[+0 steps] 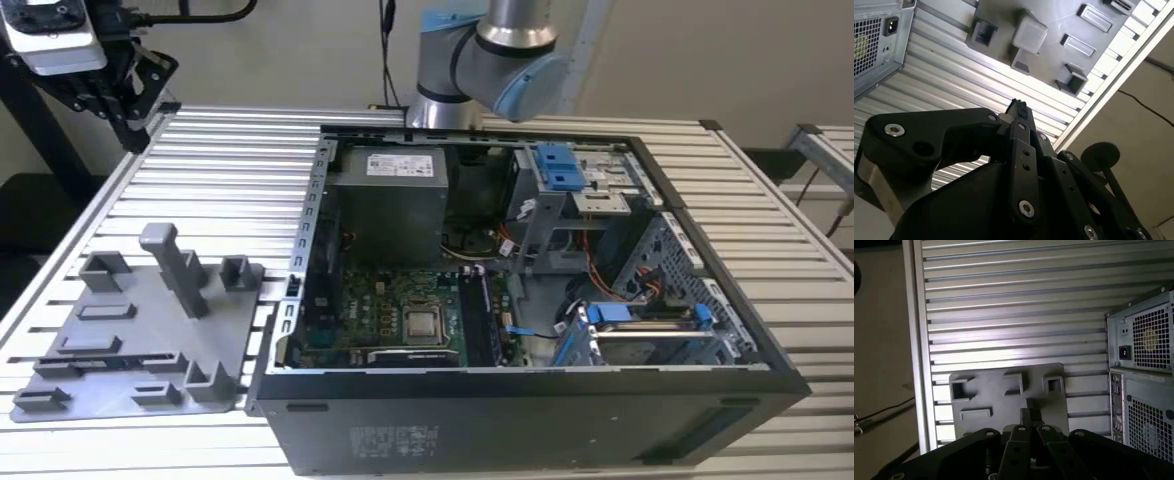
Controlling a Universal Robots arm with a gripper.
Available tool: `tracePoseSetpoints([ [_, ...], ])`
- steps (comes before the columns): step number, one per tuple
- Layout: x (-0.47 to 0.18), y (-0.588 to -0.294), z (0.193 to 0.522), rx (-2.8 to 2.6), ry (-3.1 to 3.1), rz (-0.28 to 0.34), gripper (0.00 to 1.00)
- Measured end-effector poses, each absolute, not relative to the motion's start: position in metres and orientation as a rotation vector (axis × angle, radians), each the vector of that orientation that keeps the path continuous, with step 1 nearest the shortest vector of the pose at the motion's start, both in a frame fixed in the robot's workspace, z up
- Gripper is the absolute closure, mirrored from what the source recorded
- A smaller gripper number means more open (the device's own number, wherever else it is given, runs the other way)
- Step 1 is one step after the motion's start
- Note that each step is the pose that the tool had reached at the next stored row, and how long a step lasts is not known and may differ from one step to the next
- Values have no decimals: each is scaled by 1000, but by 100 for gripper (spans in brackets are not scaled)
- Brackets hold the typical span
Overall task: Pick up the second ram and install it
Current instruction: 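Reach for the second ram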
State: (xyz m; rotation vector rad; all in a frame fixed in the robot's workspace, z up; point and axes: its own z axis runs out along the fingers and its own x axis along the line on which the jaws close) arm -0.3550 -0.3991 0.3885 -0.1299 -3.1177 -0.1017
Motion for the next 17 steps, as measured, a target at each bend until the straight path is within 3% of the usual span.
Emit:
tracePoseSetpoints([
  [17, -379, -399, 385, 32, -3117, -98, 89],
])
